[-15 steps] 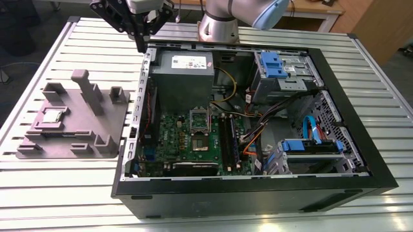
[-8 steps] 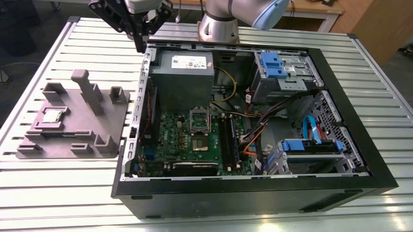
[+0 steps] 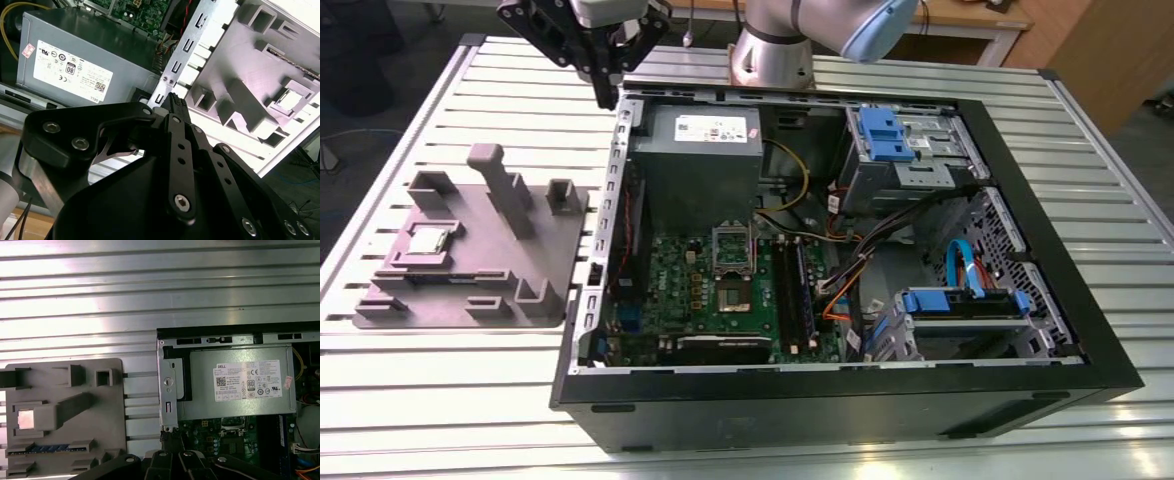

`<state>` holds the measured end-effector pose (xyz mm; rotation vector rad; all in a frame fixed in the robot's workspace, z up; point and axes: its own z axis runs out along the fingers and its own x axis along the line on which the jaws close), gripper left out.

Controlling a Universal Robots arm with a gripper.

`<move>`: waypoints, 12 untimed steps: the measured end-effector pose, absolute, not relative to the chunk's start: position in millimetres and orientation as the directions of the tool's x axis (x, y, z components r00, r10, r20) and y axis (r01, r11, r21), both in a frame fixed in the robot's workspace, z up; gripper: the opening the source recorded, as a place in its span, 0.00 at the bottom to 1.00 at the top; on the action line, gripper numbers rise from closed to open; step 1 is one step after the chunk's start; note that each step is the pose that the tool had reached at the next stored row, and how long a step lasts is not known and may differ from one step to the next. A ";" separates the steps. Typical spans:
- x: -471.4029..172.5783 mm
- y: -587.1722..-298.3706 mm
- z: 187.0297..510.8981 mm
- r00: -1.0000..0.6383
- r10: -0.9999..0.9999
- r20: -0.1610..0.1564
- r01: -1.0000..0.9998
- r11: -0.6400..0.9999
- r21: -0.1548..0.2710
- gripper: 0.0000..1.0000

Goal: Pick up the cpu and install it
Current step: 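Reach for the cpu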

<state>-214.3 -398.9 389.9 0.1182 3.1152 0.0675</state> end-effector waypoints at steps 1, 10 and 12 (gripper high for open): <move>-214.5 -398.9 389.9 -0.997 0.076 -0.022 0.075 0.996 0.044 0.10; -218.7 -398.9 389.9 -0.997 0.076 -0.022 0.075 0.996 0.044 0.10; -220.4 -398.9 389.9 -0.997 0.076 -0.022 0.075 0.996 0.044 0.10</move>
